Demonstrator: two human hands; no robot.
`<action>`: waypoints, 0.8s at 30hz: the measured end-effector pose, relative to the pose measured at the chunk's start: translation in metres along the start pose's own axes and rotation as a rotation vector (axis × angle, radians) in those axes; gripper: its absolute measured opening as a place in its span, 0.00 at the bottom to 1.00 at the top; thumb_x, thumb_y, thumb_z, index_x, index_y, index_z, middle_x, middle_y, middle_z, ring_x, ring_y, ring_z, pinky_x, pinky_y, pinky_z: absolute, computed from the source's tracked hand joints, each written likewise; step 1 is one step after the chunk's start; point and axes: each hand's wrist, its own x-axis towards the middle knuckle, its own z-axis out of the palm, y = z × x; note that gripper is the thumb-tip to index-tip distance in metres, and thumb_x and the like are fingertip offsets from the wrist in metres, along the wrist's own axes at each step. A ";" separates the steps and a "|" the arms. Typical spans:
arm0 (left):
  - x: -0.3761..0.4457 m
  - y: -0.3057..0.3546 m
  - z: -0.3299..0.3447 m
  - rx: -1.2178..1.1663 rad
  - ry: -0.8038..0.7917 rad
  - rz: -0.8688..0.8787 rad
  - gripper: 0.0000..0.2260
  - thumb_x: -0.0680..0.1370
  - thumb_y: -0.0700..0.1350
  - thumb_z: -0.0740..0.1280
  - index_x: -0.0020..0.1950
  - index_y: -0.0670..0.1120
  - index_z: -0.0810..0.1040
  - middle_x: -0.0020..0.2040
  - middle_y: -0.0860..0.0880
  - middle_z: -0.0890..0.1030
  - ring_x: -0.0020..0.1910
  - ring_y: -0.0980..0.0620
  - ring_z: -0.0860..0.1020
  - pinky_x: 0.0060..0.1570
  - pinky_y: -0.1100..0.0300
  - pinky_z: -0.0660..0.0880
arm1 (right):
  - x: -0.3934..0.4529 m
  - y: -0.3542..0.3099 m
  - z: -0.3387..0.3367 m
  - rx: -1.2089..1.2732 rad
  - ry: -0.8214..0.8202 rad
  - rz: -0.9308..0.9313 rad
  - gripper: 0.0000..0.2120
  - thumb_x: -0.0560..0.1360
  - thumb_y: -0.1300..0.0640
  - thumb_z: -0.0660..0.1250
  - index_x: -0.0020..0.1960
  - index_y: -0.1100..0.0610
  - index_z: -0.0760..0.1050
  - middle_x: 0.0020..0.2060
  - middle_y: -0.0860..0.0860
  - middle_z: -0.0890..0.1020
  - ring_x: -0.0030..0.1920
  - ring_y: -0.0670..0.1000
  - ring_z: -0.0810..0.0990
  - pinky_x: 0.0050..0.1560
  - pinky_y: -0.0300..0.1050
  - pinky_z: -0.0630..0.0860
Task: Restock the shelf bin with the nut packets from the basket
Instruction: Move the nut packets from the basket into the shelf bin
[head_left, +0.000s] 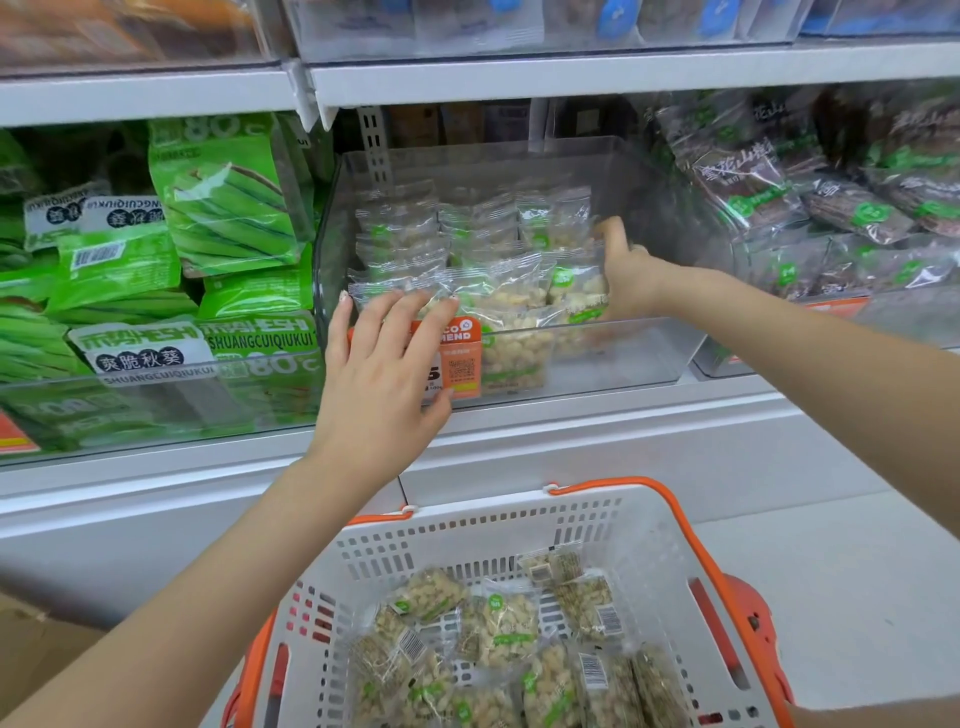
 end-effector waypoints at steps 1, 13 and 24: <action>0.000 0.000 0.000 0.001 0.001 -0.004 0.34 0.67 0.49 0.73 0.71 0.46 0.67 0.66 0.44 0.72 0.67 0.42 0.66 0.71 0.41 0.50 | 0.000 -0.003 -0.001 -0.004 0.002 0.017 0.60 0.60 0.49 0.81 0.74 0.54 0.41 0.53 0.66 0.68 0.51 0.62 0.74 0.52 0.52 0.71; -0.001 -0.002 -0.001 -0.002 -0.013 0.013 0.33 0.67 0.48 0.72 0.71 0.46 0.67 0.65 0.44 0.72 0.67 0.42 0.67 0.71 0.41 0.52 | 0.002 -0.008 0.000 -0.014 -0.082 0.082 0.46 0.69 0.52 0.76 0.72 0.53 0.45 0.69 0.66 0.57 0.59 0.62 0.68 0.62 0.53 0.70; -0.002 0.001 -0.001 -0.006 -0.017 0.001 0.34 0.67 0.47 0.73 0.70 0.45 0.67 0.64 0.43 0.72 0.66 0.42 0.66 0.71 0.39 0.52 | 0.001 -0.021 -0.003 0.092 0.026 0.151 0.49 0.65 0.65 0.77 0.75 0.53 0.49 0.54 0.54 0.57 0.51 0.55 0.61 0.50 0.49 0.65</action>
